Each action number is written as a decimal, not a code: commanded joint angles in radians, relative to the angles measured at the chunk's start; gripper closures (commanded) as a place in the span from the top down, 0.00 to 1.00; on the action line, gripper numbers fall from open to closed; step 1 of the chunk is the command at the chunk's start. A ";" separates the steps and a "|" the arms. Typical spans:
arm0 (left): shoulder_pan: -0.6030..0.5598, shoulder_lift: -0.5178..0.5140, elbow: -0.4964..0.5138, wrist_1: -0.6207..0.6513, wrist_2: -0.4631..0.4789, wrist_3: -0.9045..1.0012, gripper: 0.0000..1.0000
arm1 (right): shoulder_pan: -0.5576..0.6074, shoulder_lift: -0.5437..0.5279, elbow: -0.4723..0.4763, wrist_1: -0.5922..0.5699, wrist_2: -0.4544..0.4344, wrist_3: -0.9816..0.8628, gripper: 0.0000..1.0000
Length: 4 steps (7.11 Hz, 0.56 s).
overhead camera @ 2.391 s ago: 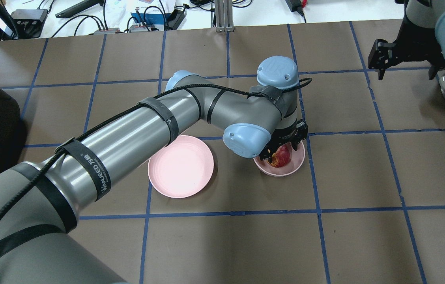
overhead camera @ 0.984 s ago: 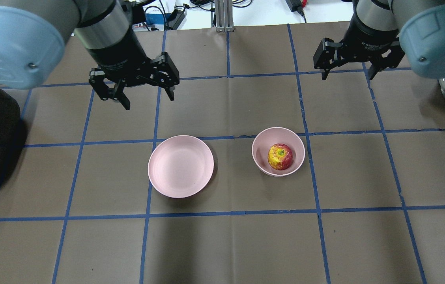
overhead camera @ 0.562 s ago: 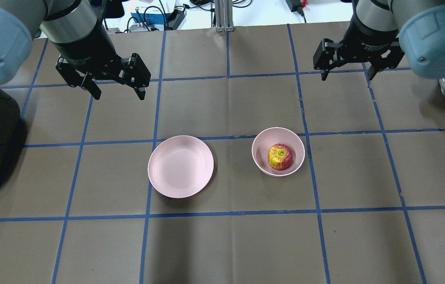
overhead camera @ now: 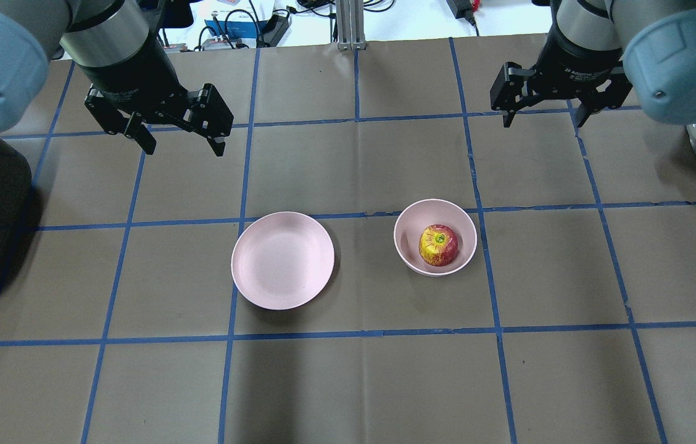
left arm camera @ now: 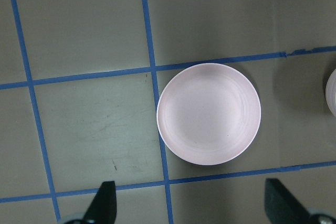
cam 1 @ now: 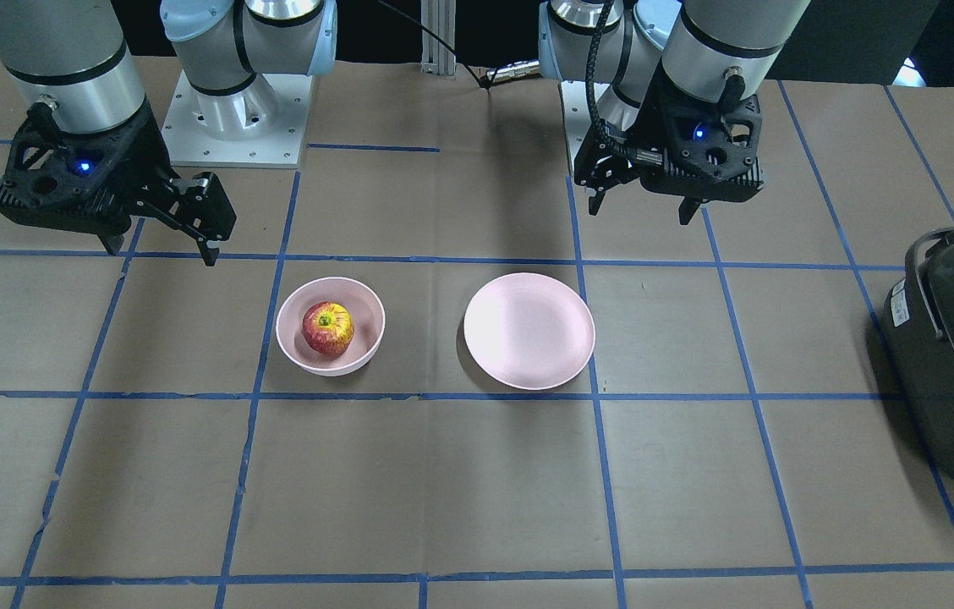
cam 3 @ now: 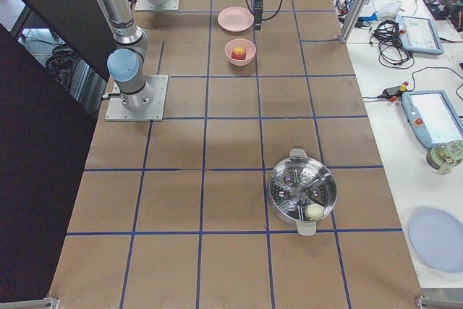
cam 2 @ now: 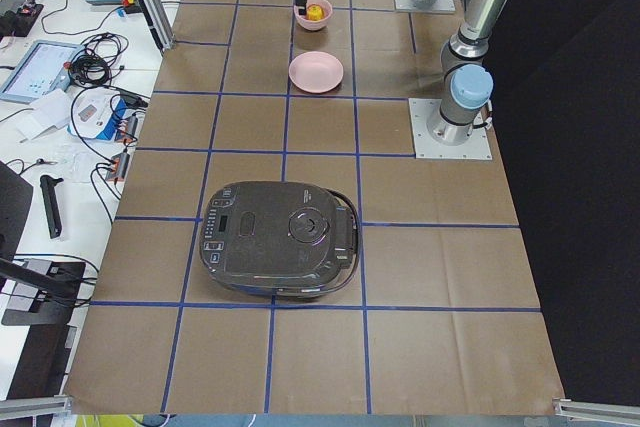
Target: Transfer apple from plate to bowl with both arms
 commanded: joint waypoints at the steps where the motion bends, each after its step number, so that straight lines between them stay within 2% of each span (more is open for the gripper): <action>1: 0.000 0.000 -0.003 0.000 -0.001 -0.001 1.00 | 0.000 0.000 0.001 0.001 0.000 0.001 1.00; 4: -0.001 0.000 -0.002 0.000 -0.001 -0.001 1.00 | 0.001 0.000 -0.001 0.001 0.013 0.000 1.00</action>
